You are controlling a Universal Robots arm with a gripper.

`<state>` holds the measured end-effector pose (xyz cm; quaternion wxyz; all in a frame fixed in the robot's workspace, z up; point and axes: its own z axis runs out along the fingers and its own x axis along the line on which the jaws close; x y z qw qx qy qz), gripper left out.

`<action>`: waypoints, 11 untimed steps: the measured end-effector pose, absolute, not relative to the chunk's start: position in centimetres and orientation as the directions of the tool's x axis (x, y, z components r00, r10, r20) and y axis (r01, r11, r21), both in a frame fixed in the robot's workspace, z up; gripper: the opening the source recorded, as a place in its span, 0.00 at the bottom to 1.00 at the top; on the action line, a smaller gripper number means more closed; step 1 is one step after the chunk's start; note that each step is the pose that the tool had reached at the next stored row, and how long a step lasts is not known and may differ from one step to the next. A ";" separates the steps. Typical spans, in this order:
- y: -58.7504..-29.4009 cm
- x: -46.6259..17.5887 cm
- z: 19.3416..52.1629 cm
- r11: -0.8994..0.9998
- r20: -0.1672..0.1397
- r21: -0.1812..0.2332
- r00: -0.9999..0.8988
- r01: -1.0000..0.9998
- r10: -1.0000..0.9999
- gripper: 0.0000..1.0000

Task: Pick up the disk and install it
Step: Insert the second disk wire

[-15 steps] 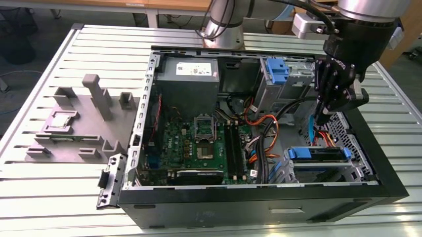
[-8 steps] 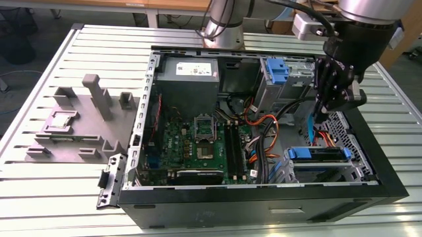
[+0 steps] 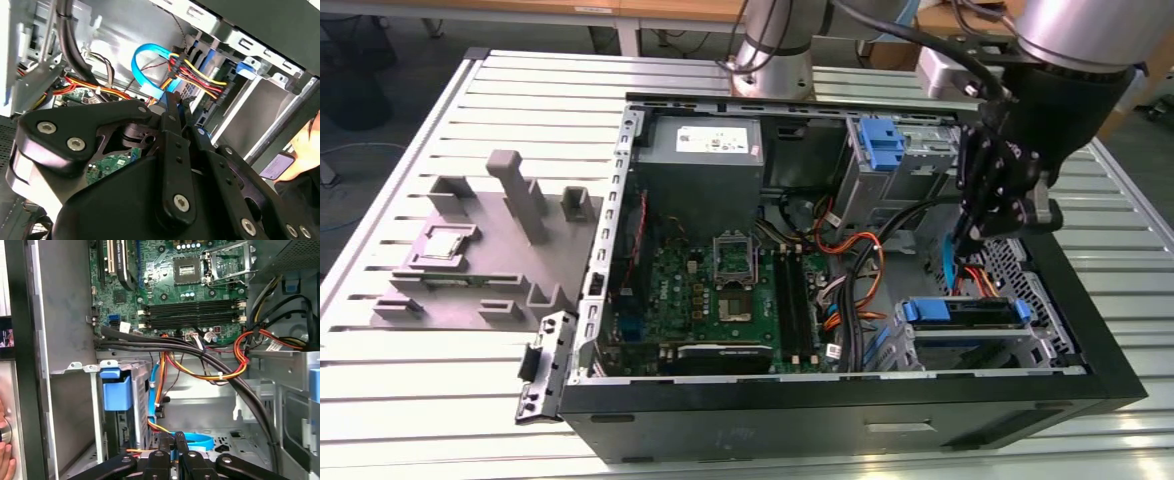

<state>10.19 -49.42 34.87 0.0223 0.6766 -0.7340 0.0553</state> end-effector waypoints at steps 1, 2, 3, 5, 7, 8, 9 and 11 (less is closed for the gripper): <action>-49.6 10.2 34.8 0.079 0.103 -0.051 -0.083 -0.996 -0.991 0.16; -49.9 10.2 34.8 0.079 0.098 -0.051 -0.084 -0.996 -0.992 0.16; -50.1 10.1 34.7 0.079 0.092 -0.051 -0.084 -0.996 -0.992 0.16; -50.3 10.1 34.7 0.081 0.067 -0.050 -0.084 -0.995 -0.994 0.16; -50.5 10.1 34.7 0.082 0.040 -0.050 -0.084 -0.995 -0.996 0.16; -50.5 10.1 34.7 0.081 0.039 -0.054 -0.083 -0.995 -0.996 0.16; -50.6 10.0 34.7 0.079 0.039 -0.058 -0.082 -0.995 -0.996 0.16; -50.7 10.0 34.6 0.074 0.038 -0.066 -0.077 -0.995 -0.996 0.16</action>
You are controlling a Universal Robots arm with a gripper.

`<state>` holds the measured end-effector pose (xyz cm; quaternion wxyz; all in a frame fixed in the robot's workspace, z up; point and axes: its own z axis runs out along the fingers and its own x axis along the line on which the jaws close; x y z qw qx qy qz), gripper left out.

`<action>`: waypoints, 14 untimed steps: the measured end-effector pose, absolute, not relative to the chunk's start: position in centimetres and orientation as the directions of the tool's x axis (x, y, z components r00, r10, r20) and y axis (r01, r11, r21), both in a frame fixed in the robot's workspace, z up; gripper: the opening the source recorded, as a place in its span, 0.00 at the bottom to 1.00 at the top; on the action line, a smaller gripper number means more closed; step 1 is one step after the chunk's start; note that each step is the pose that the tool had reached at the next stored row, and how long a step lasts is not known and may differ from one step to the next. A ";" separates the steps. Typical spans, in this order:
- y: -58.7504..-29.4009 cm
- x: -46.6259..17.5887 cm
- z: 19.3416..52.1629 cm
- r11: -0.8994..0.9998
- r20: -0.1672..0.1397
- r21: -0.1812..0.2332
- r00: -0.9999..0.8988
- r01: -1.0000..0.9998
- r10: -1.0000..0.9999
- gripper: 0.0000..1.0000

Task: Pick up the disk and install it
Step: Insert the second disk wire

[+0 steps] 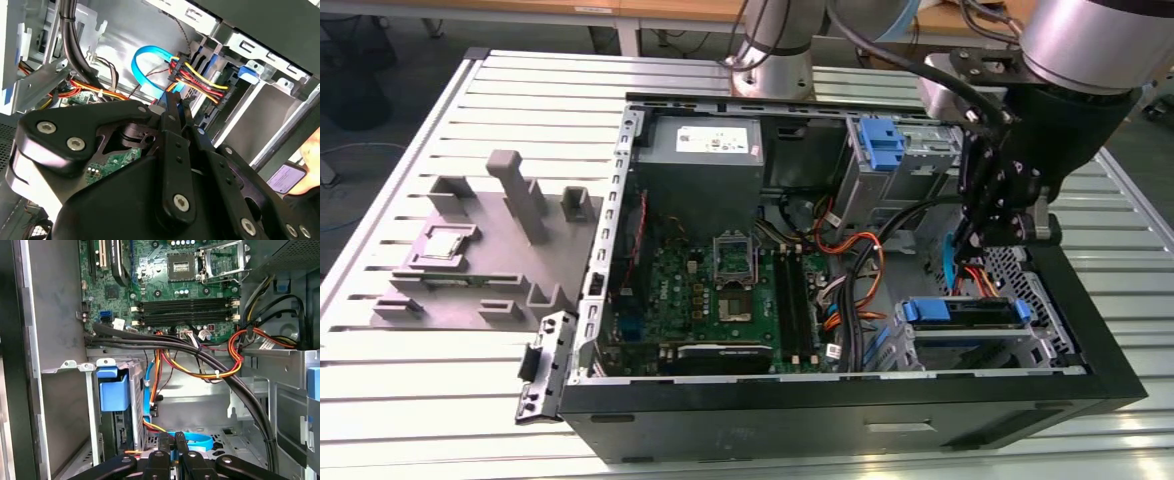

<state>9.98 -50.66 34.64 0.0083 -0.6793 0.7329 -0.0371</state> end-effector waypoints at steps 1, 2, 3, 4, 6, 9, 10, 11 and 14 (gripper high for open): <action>-50.7 9.9 34.6 0.072 0.037 -0.067 -0.075 -0.995 -0.997 0.16; -50.7 9.8 34.6 0.070 0.036 -0.067 -0.073 -0.995 -0.997 0.16; -50.8 9.8 34.5 0.069 0.035 -0.067 -0.071 -0.995 -0.997 0.16; -50.9 9.7 34.5 0.067 0.034 -0.068 -0.070 -0.995 -0.997 0.16; -51.4 9.7 34.4 0.066 0.033 -0.069 -0.069 -0.995 -0.997 0.16; -52.1 9.6 34.3 0.066 0.032 -0.071 -0.068 -0.995 -0.997 0.16; -52.2 9.6 34.3 0.065 0.032 -0.071 -0.068 -0.995 -0.997 0.16; -52.4 9.6 34.2 0.065 0.032 -0.072 -0.068 -0.995 -0.997 0.16; -52.8 9.6 34.2 0.065 0.032 -0.074 -0.067 -0.995 -0.997 0.16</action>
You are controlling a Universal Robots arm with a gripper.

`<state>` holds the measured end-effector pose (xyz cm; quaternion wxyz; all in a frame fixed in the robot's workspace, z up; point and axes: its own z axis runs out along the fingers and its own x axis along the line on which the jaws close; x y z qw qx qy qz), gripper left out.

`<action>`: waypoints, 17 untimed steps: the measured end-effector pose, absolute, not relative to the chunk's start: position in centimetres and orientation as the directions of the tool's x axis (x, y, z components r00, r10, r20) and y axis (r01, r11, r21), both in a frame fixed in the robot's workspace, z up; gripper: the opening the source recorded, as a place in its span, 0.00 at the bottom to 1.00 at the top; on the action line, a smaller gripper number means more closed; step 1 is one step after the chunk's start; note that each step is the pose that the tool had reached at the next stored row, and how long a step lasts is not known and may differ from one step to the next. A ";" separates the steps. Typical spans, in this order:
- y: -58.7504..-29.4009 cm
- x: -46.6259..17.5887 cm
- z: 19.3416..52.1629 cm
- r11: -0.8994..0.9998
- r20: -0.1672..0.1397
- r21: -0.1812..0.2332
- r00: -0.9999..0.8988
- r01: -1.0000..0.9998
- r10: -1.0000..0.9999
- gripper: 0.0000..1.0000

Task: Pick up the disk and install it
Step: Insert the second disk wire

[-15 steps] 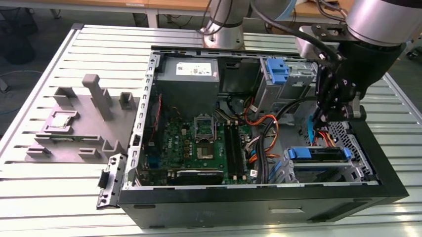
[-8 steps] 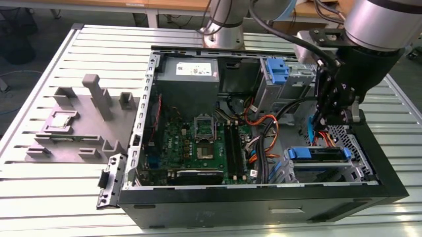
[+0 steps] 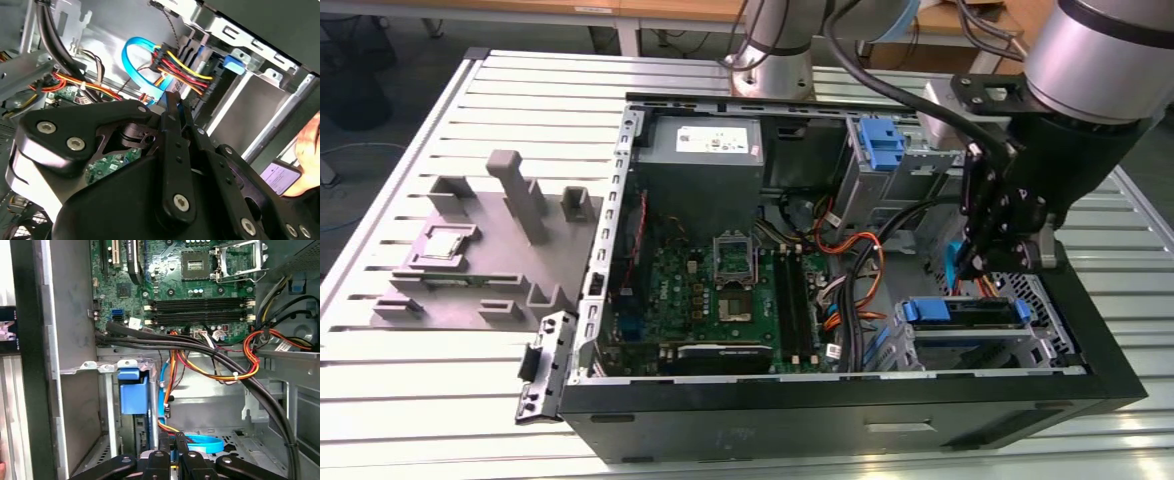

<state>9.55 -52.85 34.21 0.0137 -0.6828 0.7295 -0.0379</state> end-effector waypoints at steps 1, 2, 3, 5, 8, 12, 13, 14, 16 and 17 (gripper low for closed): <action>-53.0 9.5 34.2 0.065 0.032 -0.075 -0.067 -0.995 -0.997 0.16; -53.2 9.5 34.2 0.064 0.032 -0.076 -0.067 -0.995 -0.997 0.16; -53.3 9.5 34.2 0.064 0.032 -0.076 -0.066 -0.995 -0.997 0.16; -53.7 9.5 34.2 0.062 0.032 -0.078 -0.064 -0.995 -0.997 0.16; -54.1 9.5 34.1 0.054 0.031 -0.079 -0.057 -0.995 -0.998 0.16; -54.2 9.5 34.1 0.021 0.032 -0.079 -0.024 -0.997 -0.999 0.16; -54.2 9.5 34.0 0.017 0.032 -0.079 -0.019 -0.997 -0.999 0.16; -54.3 9.5 34.0 0.016 0.032 -0.079 -0.019 -0.997 -0.999 0.16; -54.3 9.5 34.0 0.016 0.032 -0.079 -0.019 -0.997 -0.999 0.16; -54.4 9.5 34.0 0.016 0.031 -0.079 -0.019 -0.997 -0.999 0.16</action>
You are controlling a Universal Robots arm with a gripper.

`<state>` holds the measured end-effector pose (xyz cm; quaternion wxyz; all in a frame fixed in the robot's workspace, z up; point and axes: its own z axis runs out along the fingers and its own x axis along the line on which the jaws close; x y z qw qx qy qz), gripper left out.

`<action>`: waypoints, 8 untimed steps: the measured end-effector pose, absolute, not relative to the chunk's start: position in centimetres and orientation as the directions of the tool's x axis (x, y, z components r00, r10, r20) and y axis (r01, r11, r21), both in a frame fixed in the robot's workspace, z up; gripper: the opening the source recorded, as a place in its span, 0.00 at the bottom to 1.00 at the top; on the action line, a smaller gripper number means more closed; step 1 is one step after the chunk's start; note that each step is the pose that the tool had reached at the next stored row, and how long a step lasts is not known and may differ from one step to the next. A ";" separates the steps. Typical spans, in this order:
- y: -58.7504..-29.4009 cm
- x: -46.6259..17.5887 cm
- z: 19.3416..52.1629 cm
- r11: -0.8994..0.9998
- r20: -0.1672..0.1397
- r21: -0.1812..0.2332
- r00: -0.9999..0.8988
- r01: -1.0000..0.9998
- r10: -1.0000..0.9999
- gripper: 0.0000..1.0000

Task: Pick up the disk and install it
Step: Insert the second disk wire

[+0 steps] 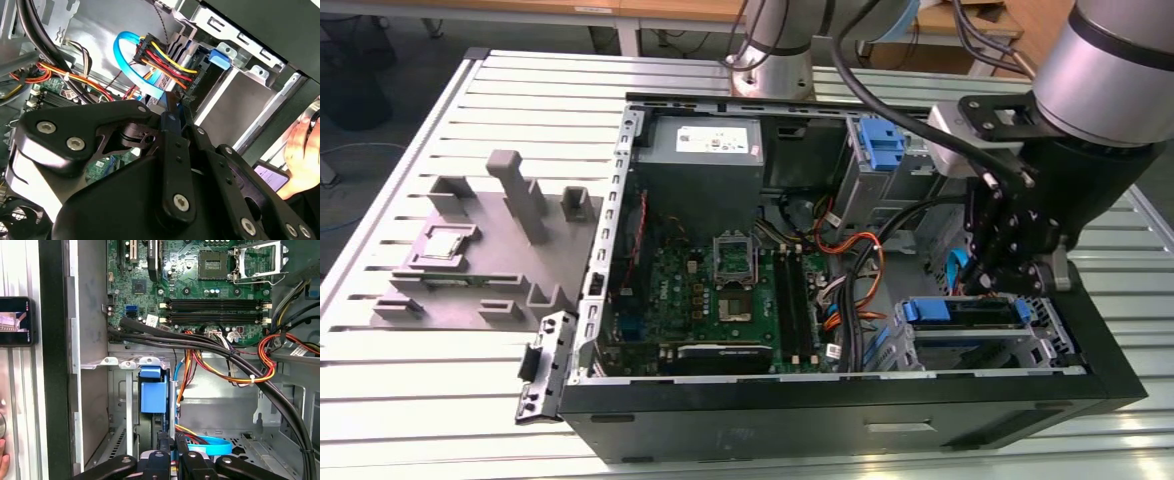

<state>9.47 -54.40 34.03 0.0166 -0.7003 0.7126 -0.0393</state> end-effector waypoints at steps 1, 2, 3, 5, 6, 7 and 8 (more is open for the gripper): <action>-54.5 9.5 34.0 0.016 0.031 -0.079 -0.019 -0.997 -0.999 0.16; -54.6 9.5 34.0 0.016 0.031 -0.079 -0.019 -0.997 -0.999 0.16; -54.7 9.5 34.0 0.016 0.031 -0.079 -0.019 -0.997 -0.999 0.16; -54.7 9.5 34.0 0.016 0.031 -0.079 -0.019 -0.997 -0.999 0.16; -54.8 9.5 34.0 0.016 0.031 -0.079 -0.019 -0.997 -0.999 0.16; -54.8 9.5 34.0 0.016 0.032 -0.079 -0.019 -0.997 -0.999 0.16; -54.8 9.5 33.9 0.016 0.031 -0.079 -0.019 -0.997 -0.999 0.16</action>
